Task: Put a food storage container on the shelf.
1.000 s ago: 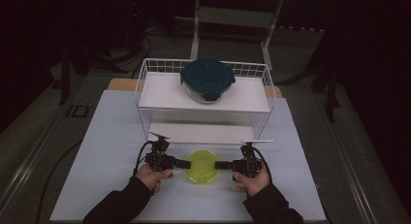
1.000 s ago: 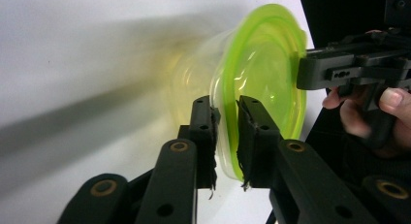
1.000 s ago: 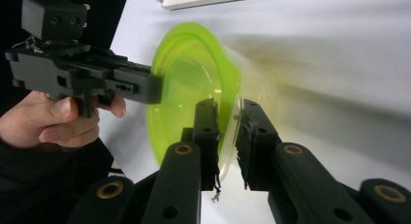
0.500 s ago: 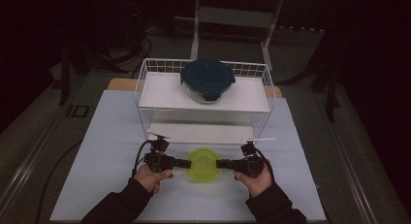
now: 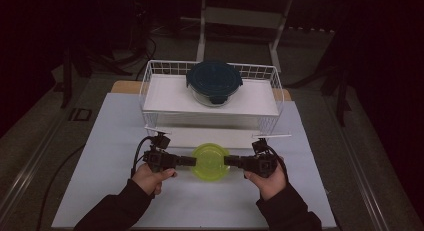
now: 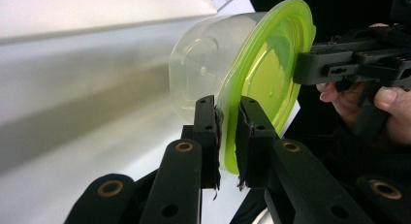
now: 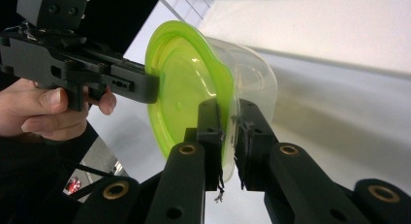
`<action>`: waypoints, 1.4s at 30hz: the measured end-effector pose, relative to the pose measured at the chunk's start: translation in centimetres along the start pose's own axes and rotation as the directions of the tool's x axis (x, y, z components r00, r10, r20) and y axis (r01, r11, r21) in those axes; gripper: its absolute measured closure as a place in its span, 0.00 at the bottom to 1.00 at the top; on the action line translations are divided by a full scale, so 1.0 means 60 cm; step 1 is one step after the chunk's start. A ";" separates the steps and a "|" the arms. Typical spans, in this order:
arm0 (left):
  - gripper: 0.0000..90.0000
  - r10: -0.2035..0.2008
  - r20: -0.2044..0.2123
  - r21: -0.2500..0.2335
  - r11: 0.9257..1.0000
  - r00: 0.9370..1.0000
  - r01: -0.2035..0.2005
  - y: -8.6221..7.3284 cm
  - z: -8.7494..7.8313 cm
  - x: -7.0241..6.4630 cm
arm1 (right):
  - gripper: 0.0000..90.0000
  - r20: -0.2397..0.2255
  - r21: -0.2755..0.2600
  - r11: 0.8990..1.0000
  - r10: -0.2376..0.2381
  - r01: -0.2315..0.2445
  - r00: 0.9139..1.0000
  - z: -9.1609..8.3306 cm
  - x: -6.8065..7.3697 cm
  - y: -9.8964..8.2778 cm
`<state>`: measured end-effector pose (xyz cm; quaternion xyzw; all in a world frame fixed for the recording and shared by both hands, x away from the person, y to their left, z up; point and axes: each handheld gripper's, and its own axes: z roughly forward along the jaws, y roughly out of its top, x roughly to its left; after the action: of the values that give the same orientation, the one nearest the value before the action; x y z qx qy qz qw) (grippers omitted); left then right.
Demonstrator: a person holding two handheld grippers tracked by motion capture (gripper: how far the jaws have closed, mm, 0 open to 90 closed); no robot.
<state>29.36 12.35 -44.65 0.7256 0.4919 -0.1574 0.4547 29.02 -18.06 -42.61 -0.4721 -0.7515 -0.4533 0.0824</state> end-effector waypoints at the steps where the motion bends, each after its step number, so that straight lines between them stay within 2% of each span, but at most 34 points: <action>1: 0.89 0.007 -0.002 -0.009 1.000 1.000 -0.007 0.006 -0.008 -0.007 | 0.91 -0.002 -0.005 1.000 -0.003 0.003 1.000 -0.002 0.003 0.003; 17: 0.89 0.044 -0.006 -0.069 0.997 0.999 -0.044 0.056 -0.066 -0.059 | 0.91 -0.005 -0.076 0.995 -0.064 0.064 0.998 -0.043 0.054 0.062; 25: 0.89 0.055 0.007 -0.094 0.994 0.998 -0.054 0.083 -0.090 -0.074 | 0.91 0.006 -0.119 0.989 -0.091 0.091 0.996 -0.062 0.079 0.091; 42: 0.89 0.095 -0.015 -0.140 0.986 0.995 -0.096 0.142 -0.138 -0.127 | 0.91 0.011 -0.180 0.974 -0.137 0.137 0.990 -0.101 0.118 0.157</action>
<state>31.31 13.86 -30.75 0.7152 0.4682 -0.0975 0.5097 30.74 -16.84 -29.55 -0.4245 -0.7381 -0.5244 0.0082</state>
